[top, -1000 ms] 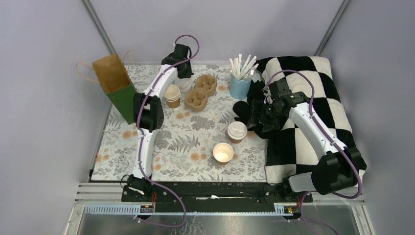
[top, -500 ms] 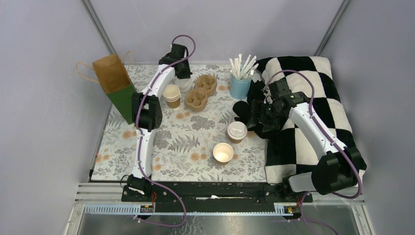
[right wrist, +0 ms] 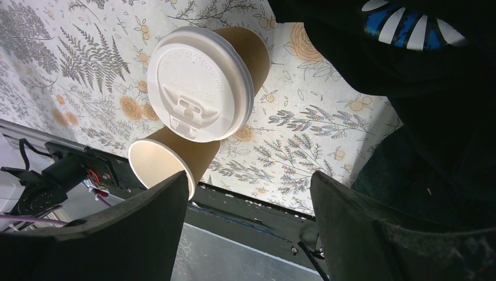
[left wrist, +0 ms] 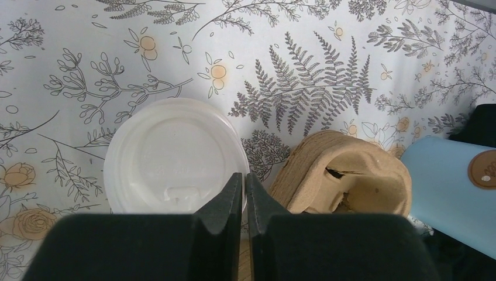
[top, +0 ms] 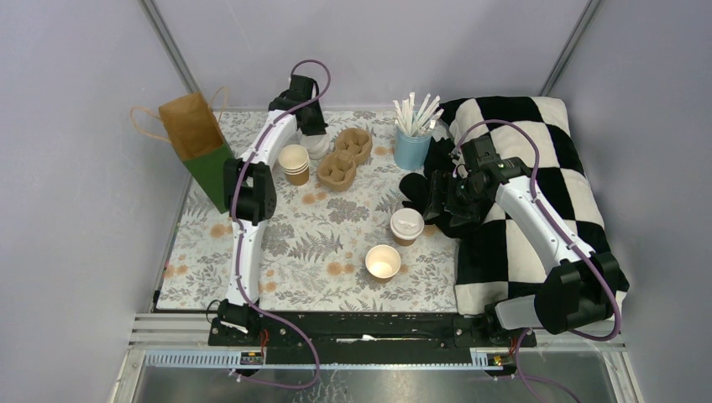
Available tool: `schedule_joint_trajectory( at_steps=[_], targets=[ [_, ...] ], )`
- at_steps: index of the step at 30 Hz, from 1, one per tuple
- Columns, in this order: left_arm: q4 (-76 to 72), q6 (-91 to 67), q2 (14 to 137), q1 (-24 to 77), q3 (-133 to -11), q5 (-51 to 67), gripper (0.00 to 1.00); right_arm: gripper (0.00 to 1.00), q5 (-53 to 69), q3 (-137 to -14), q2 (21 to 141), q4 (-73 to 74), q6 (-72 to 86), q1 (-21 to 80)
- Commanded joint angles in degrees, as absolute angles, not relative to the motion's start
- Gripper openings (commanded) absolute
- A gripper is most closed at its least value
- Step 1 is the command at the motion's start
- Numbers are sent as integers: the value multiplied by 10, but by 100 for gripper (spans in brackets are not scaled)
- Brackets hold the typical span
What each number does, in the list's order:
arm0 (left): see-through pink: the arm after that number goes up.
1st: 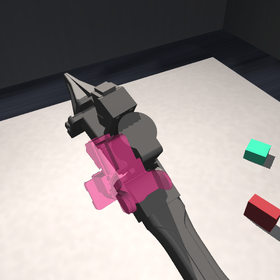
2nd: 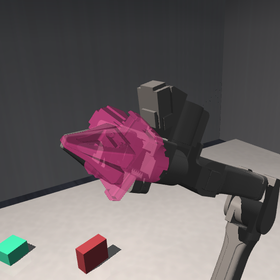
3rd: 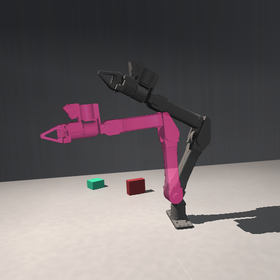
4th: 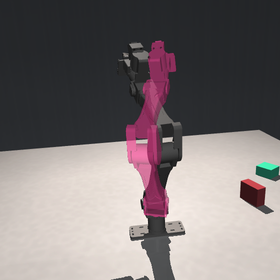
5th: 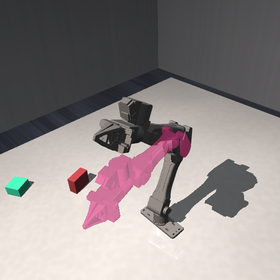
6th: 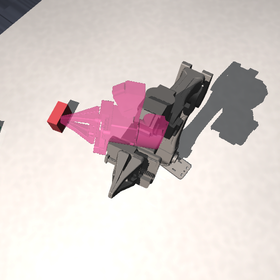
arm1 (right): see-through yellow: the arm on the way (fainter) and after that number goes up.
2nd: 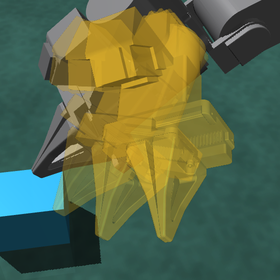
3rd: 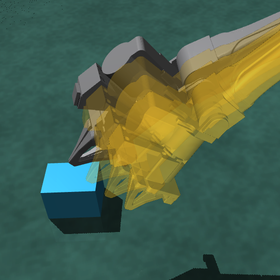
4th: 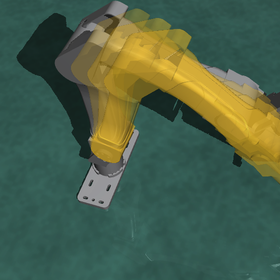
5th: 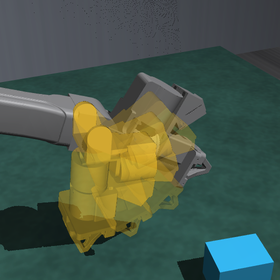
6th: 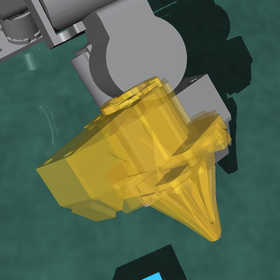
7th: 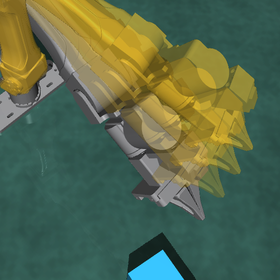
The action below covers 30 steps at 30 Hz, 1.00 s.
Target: Pack the takeout coffee
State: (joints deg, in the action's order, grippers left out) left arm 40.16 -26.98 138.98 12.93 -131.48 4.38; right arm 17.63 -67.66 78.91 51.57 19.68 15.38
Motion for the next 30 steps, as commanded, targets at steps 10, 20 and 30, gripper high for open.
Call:
schedule_joint_trajectory(
  at_steps=[10,20,30],
  targets=[
    [378,-276,1404,123,-1311,68,10,82,184,-690,793,517,189,156],
    [394,-234,1402,131,-1306,34,29,82,187,-689,794,515,189,156],
    [392,-197,1404,140,-1311,29,34,82,190,-688,794,514,190,156]
  ],
)
